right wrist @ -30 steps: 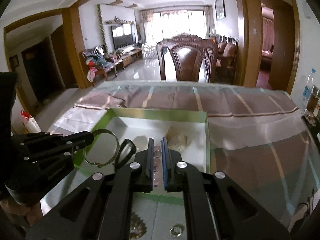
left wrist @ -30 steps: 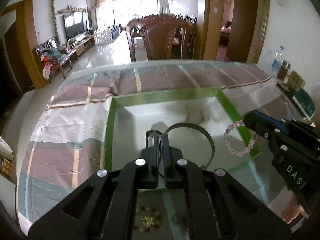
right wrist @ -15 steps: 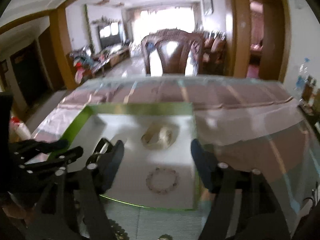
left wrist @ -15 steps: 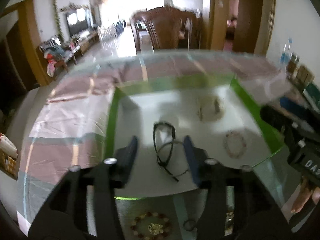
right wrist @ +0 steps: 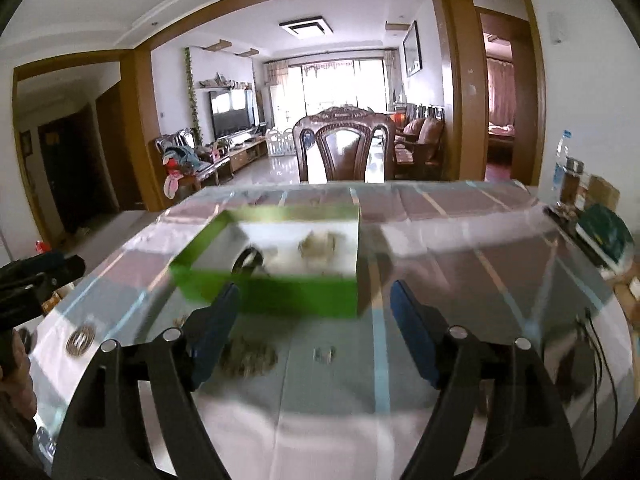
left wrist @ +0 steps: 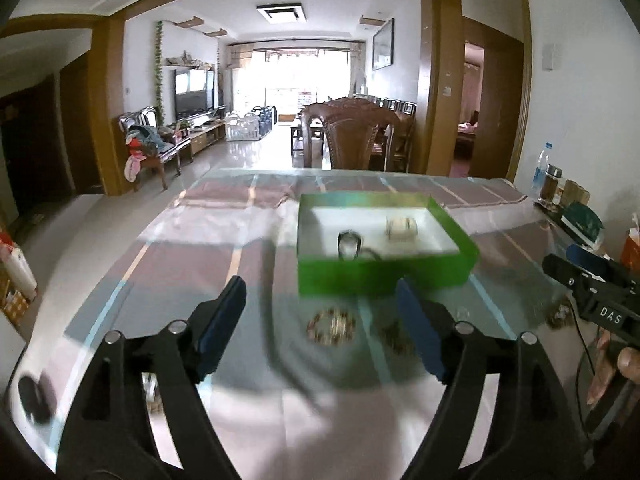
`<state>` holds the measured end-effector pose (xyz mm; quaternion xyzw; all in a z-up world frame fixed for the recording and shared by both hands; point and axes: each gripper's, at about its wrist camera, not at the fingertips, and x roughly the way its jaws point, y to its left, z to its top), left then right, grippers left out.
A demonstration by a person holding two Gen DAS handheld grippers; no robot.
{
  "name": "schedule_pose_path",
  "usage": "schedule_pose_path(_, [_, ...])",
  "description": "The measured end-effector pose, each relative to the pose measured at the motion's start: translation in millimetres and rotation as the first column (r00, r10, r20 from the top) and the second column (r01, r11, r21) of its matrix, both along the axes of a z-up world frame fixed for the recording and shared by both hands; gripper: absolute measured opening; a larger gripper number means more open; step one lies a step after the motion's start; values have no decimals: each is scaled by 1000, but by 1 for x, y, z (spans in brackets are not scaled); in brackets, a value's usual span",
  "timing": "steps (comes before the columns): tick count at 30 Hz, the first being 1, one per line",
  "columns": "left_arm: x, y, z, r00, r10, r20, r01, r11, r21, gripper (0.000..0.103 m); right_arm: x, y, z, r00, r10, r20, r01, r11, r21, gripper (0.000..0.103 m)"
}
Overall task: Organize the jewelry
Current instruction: 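Withdraw both open tools from the green box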
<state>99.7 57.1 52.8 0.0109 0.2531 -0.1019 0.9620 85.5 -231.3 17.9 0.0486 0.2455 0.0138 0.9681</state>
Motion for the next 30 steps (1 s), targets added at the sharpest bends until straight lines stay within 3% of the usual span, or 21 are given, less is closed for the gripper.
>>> schedule_pose_path(4, [-37,9,-27,999,15,-44,-16,1000,-18,80,-34,13,-18,999,15,-29,-14,1000,15,76])
schedule_pose_path(12, [-70,0,-67,993,-11,-114,12,1000,10,80,-77,30,-48,998,26,-53,-26,1000,16,76])
schedule_pose_path(30, [-76,-7,-67,993,-18,-118,23,999,37,80,-82,30,-56,996,30,-83,-28,999,22,76])
